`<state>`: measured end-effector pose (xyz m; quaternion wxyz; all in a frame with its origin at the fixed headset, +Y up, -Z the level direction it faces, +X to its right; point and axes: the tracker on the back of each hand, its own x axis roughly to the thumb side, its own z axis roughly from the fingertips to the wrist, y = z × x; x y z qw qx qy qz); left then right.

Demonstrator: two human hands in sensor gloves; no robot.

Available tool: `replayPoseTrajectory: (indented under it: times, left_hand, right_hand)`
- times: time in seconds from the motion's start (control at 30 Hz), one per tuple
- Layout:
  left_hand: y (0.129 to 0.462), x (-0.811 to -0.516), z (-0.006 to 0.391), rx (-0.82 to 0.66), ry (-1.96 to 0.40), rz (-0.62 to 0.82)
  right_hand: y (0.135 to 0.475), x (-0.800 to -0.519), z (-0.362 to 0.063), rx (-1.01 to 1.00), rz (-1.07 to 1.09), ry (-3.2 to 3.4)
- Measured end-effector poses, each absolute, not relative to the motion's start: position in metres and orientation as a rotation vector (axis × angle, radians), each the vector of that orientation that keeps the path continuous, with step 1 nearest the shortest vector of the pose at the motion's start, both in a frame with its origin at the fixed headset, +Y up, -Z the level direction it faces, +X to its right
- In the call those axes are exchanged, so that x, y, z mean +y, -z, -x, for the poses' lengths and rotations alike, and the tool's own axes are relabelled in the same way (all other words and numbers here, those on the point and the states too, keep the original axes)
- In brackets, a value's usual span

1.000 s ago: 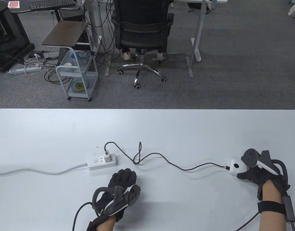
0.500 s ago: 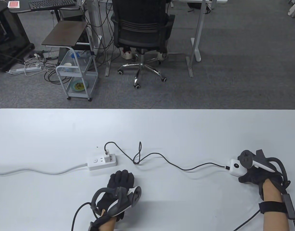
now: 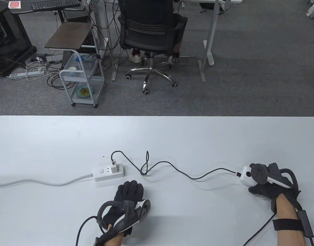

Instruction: Unplug the charger and disconnect the battery pack

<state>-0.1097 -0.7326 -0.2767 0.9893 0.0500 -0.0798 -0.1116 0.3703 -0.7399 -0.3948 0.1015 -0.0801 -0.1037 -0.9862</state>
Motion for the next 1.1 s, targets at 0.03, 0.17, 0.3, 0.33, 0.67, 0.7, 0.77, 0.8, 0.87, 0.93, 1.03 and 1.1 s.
replayPoseTrajectory:
  times: [0.03, 0.17, 0.3, 0.33, 0.67, 0.7, 0.77, 0.8, 0.87, 0.93, 1.03, 1.1]
  left_hand:
    - [0.278, -0.733, 0.11, -0.154, 0.229, -0.096]
    - [0.277, -0.733, 0.11, -0.153, 0.244, -0.093]
    - [0.275, -0.729, 0.107, -0.154, 0.22, -0.1]
    - [0.275, -0.729, 0.106, -0.154, 0.217, -0.1]
    - [0.27, -0.722, 0.104, -0.174, 0.189, -0.127]
    - [0.269, -0.721, 0.103, -0.178, 0.184, -0.127]
    - [0.268, -0.719, 0.104, -0.184, 0.17, -0.142]
    - [0.268, -0.717, 0.105, -0.181, 0.158, -0.151]
    - [0.268, -0.715, 0.107, -0.177, 0.143, -0.17]
    - [0.267, -0.714, 0.108, -0.175, 0.14, -0.173]
    - [0.267, -0.714, 0.11, -0.179, 0.138, -0.18]
    - [0.266, -0.713, 0.108, -0.183, 0.143, -0.175]
  right_hand:
    - [0.393, -0.733, -0.364, -0.282, 0.275, 2.906]
    - [0.384, -0.712, -0.342, -0.181, 0.414, 2.816]
    - [0.367, -0.696, -0.314, -0.112, 0.502, 2.735]
    - [0.364, -0.694, -0.309, -0.076, 0.517, 2.717]
    - [0.339, -0.682, -0.228, -0.01, 0.677, 2.639]
    - [0.337, -0.683, -0.215, -0.004, 0.693, 2.623]
    - [0.334, -0.684, -0.199, -0.026, 0.727, 2.627]
    - [0.333, -0.685, -0.189, -0.04, 0.743, 2.637]
    - [0.33, -0.687, -0.173, -0.071, 0.773, 2.64]
    - [0.328, -0.689, -0.158, -0.069, 0.794, 2.653]
    - [0.323, -0.693, -0.14, -0.075, 0.837, 2.637]
    - [0.321, -0.696, -0.132, -0.079, 0.867, 2.62]
